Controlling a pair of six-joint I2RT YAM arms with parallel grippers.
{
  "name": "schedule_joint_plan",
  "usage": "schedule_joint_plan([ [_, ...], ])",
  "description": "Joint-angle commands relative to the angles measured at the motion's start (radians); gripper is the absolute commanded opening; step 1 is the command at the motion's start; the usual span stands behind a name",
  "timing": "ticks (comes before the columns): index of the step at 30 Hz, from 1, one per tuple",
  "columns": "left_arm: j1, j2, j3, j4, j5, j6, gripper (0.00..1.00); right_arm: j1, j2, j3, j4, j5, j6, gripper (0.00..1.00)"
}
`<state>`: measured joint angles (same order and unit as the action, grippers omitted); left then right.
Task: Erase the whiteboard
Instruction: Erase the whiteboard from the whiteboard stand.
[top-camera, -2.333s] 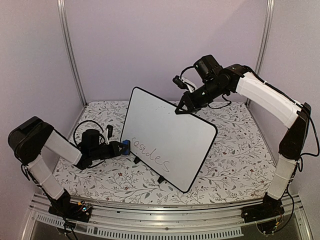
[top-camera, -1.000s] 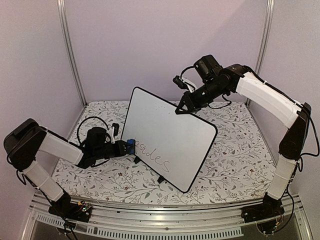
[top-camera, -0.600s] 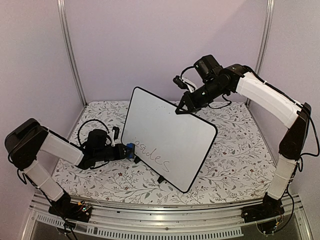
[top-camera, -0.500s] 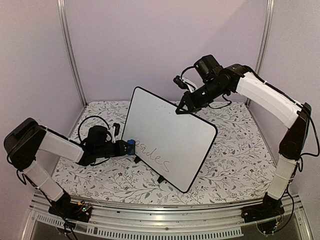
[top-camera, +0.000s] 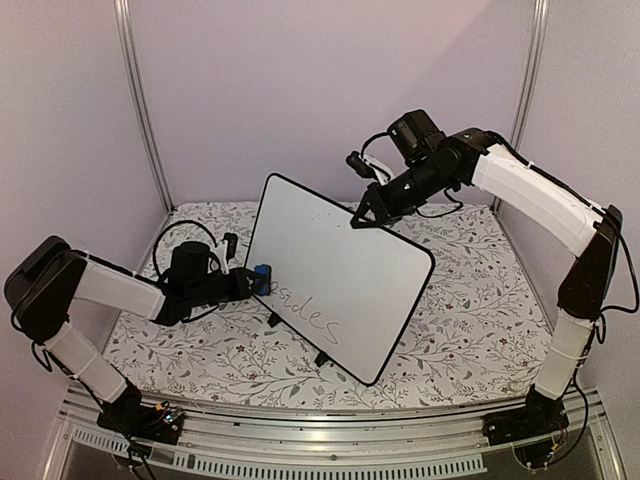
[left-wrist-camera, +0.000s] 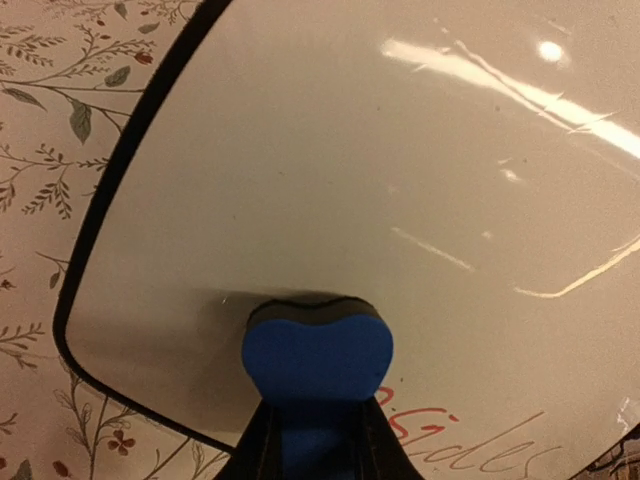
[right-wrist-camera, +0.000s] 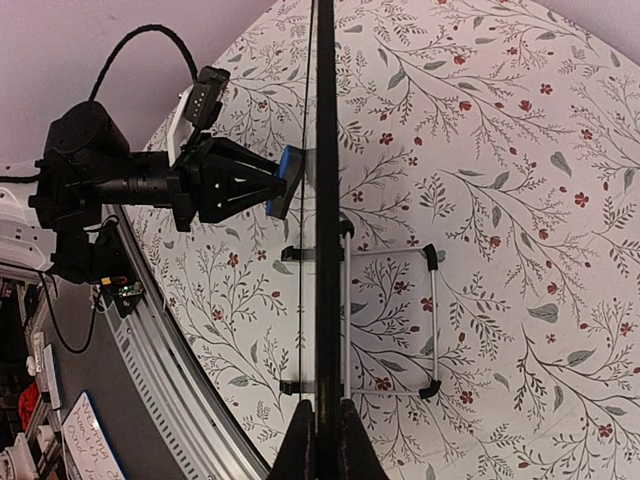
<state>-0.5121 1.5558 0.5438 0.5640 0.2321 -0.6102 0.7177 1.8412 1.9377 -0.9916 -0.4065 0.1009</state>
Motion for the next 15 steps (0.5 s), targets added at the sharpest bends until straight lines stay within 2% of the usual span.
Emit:
schedule_joint_plan([
  [1, -0.007, 0.005, -0.083, 0.052, 0.029, -0.028, 0.00, 0.035, 0.022, -0.026, -0.067, -0.041, -0.082, 0.00],
  [8, -0.029, -0.008, -0.136, 0.058, 0.006, -0.024, 0.00, 0.035, 0.027, -0.025, -0.068, -0.041, -0.082, 0.00],
  [15, -0.031, -0.017, -0.060, 0.012, 0.004, 0.004, 0.00, 0.035, 0.028, -0.023, -0.070, -0.041, -0.082, 0.00],
])
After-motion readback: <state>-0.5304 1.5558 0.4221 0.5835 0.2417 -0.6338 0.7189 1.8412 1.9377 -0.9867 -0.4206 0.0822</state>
